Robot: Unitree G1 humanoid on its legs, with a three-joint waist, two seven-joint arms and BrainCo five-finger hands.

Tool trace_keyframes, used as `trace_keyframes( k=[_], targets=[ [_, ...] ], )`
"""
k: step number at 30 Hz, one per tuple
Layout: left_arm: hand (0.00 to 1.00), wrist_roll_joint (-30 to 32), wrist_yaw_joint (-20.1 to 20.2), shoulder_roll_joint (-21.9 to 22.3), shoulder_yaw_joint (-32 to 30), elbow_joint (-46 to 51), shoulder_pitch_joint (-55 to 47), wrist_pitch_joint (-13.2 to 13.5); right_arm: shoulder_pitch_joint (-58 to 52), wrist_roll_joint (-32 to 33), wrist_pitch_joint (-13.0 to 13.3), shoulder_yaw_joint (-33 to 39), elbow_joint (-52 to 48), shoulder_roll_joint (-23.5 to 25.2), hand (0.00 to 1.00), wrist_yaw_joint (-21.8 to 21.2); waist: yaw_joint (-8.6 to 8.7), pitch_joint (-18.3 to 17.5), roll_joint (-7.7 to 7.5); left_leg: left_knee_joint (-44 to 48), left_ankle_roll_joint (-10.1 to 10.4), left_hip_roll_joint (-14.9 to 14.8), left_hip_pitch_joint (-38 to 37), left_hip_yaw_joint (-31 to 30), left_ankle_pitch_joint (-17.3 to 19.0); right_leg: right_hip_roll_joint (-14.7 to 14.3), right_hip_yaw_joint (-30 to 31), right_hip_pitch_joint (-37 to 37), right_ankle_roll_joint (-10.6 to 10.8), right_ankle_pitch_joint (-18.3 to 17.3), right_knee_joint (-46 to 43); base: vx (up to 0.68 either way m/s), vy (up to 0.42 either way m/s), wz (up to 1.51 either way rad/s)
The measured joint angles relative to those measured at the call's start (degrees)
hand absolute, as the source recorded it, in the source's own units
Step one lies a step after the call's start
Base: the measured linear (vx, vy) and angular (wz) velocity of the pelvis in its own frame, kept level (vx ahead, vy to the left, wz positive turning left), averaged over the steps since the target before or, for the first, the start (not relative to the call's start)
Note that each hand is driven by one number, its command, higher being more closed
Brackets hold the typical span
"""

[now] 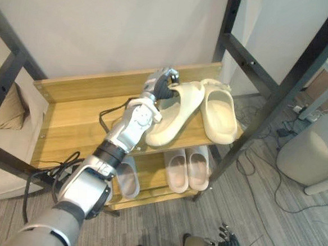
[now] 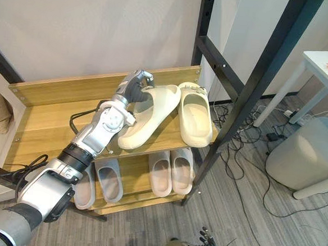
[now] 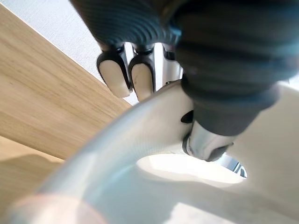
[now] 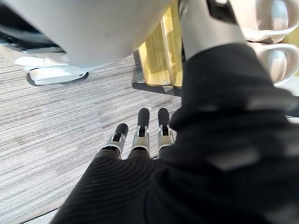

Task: Organize the slippers on the shoe rack

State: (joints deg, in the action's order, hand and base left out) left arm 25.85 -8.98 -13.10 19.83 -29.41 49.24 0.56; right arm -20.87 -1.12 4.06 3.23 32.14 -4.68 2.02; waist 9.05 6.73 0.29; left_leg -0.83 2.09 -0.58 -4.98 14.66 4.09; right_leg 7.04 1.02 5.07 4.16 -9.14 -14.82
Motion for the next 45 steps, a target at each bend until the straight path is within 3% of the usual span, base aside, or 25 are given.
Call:
trace_keyframes(
  k=[18,25,31,45],
  targets=[
    [0.0,1.06,-0.94,2.73,-2.2,-2.43,1.43,-0.99,-0.29,0.02,0.18,0.05,0.03,0.02,0.0,0.2,-0.04,-0.24,-0.39,-0.01,-0.01,0.14,0.07,-0.53,0.01,0.19,-0.63,-0.22,0.01,0.01,0.07,0.0,-0.002,0.01],
    [0.0,-1.22,-0.97,3.81,-2.2,-2.42,1.35,-0.97,-0.28,0.04,0.14,-0.01,0.59,0.01,0.0,0.2,-0.04,-0.85,-0.75,0.01,-0.07,0.21,0.06,-2.0,-0.06,0.31,-2.1,-1.14,0.01,0.01,0.56,-0.01,-0.014,0.09],
    [0.0,-1.27,-0.98,3.92,-2.51,-2.42,-1.07,-0.98,-0.14,0.11,0.24,-0.17,2.32,-0.04,0.0,0.03,0.0,-2.75,-1.05,0.01,-0.15,0.28,0.62,-3.12,-0.18,0.36,-3.05,-1.32,0.03,0.02,1.03,0.01,-0.015,0.09],
    [0.0,-1.29,-1.07,3.71,-5.38,-2.42,-3.11,-0.99,0.14,0.15,0.65,-0.64,4.95,-0.39,0.0,-0.24,-0.04,-2.84,-1.18,0.03,-0.43,0.69,0.02,-4.3,-0.41,0.79,-3.69,-2.75,0.05,0.04,1.68,-0.01,-0.005,0.04]
  ],
)
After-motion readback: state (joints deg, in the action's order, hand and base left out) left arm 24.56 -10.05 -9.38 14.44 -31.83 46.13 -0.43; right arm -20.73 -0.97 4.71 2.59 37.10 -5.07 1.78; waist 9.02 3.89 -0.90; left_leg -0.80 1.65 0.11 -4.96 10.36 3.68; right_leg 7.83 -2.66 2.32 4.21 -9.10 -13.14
